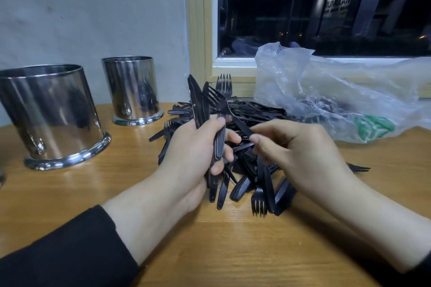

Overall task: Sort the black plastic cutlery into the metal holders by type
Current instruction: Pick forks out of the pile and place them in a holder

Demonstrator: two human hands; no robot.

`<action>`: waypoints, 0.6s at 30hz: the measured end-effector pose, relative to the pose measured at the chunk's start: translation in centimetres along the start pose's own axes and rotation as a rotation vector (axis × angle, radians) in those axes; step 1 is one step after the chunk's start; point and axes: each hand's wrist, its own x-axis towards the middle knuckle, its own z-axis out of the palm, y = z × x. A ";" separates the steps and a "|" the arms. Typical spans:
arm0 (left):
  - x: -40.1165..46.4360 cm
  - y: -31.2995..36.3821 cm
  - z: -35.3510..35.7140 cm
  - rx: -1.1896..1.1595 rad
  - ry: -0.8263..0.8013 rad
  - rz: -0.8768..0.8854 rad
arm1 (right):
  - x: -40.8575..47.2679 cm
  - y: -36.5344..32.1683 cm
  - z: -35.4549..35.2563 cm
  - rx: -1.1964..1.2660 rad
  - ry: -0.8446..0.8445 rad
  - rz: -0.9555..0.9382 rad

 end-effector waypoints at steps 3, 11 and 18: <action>-0.1 -0.1 0.2 0.056 0.003 0.006 | -0.2 -0.7 0.3 0.135 -0.123 0.154; -0.3 -0.4 0.3 0.194 0.033 0.056 | 0.1 -1.0 0.4 0.486 -0.082 0.385; -0.4 -0.6 0.3 0.225 0.026 0.051 | 0.1 -1.0 0.6 0.615 -0.090 0.432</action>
